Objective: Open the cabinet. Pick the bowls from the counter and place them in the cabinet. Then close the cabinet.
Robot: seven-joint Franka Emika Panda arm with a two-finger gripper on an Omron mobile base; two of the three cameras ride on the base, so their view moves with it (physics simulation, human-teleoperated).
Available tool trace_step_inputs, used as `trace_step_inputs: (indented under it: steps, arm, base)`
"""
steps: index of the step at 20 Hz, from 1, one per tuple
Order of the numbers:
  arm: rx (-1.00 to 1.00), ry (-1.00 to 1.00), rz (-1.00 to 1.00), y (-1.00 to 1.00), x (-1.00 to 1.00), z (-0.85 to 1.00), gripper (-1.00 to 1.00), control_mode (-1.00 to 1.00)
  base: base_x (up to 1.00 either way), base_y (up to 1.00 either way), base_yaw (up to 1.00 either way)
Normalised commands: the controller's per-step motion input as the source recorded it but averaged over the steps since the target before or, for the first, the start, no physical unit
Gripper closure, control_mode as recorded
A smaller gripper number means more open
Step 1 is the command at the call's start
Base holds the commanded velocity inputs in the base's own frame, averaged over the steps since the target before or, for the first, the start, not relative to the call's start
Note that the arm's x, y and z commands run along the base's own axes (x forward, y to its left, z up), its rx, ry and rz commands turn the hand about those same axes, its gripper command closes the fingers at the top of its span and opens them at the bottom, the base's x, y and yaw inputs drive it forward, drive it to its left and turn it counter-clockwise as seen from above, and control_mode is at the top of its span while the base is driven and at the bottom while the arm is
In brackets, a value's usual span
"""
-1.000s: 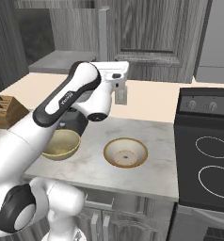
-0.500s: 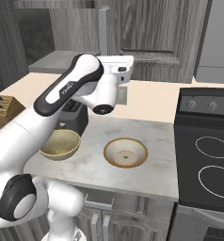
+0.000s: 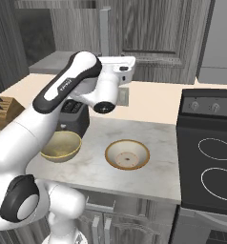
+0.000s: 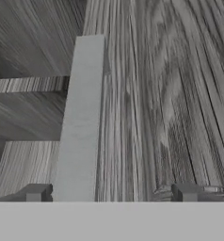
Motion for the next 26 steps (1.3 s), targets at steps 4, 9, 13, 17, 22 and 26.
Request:
trace_step_inputs:
  steps: [4,9,13,17,22,26]
  arm:
    - [0.0,0.11,0.0,0.04,0.03,0.0,-1.0,-1.0]
    - [0.0,0.09,0.0,0.18,0.11,0.0,-1.0,-1.0]
    - [0.0,0.11,0.02,0.18,0.33,0.0,-1.0,-1.0]
    - [0.0,0.13,0.04,0.04,0.54,0.0,-1.0,-1.0]
    - [0.01,0.14,0.05,0.02,0.57,0.0,1.0,-1.0]
    - [0.01,0.07,0.04,0.0,0.21,0.0,1.0,-1.0]
  base:
    - [0.0,0.0,0.0]
    - [0.0,0.0,0.0]
    - [0.0,0.0,0.0]
    - [0.0,0.0,0.0]
    - [0.0,0.0,0.0]
    - [0.0,0.0,0.0]
